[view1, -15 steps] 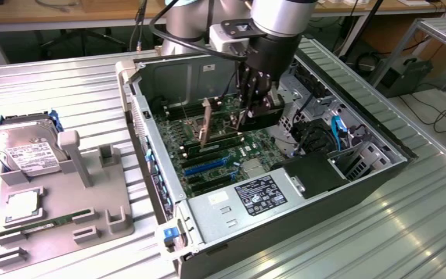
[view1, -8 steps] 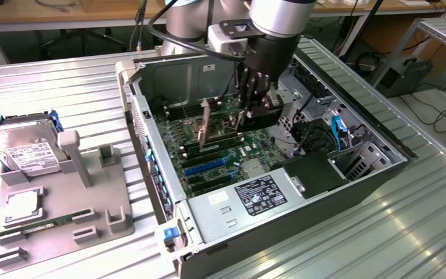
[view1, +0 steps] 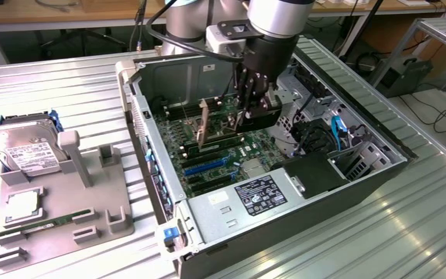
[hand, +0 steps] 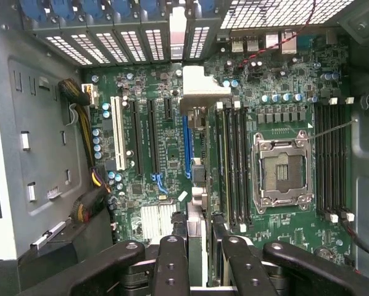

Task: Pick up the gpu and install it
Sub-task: 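Insert the gpu into the slot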

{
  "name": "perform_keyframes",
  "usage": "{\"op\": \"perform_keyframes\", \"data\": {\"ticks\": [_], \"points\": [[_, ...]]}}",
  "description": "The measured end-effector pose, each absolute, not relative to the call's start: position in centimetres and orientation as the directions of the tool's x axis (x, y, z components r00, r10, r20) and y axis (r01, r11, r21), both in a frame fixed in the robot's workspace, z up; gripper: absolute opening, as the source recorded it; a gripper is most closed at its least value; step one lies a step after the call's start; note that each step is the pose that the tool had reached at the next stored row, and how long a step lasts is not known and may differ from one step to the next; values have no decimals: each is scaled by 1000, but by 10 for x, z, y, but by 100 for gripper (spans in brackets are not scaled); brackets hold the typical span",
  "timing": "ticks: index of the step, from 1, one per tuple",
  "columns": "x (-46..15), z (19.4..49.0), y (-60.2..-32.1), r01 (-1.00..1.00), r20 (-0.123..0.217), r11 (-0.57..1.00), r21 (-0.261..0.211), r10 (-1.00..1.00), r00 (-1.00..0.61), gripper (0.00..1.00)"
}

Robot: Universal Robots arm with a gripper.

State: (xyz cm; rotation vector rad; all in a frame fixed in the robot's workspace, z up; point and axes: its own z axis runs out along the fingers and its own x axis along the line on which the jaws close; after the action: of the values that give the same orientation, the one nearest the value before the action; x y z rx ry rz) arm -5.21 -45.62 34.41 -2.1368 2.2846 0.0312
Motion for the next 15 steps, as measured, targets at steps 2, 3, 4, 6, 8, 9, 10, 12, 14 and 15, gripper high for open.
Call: {"op": "perform_keyframes", "data": {"ticks": [2, 3, 4, 6, 8, 9, 10, 12, 14, 15], "points": [[-52, 344, -456, -998, -23, 67, 6, -997, -67, 27], [-53, 344, -456, -998, -23, 67, 6, -997, -67, 27], [-53, 344, -456, -998, -23, 67, 5, -997, -67, 27], [-53, 344, -456, -998, -23, 67, 5, -997, -67, 27], [-53, 344, -456, -998, -23, 67, 6, -997, -67, 27], [-53, 344, -456, -998, -23, 67, 5, -997, -67, 27], [-54, 343, -456, -998, -23, 67, 5, -997, -67, 27], [-54, 343, -456, -998, -23, 67, 5, -997, -67, 27], [-56, 342, -457, -998, -23, 67, 5, -997, -67, 27], [-56, 342, -457, -998, -23, 67, 6, -997, -67, 27]]}}
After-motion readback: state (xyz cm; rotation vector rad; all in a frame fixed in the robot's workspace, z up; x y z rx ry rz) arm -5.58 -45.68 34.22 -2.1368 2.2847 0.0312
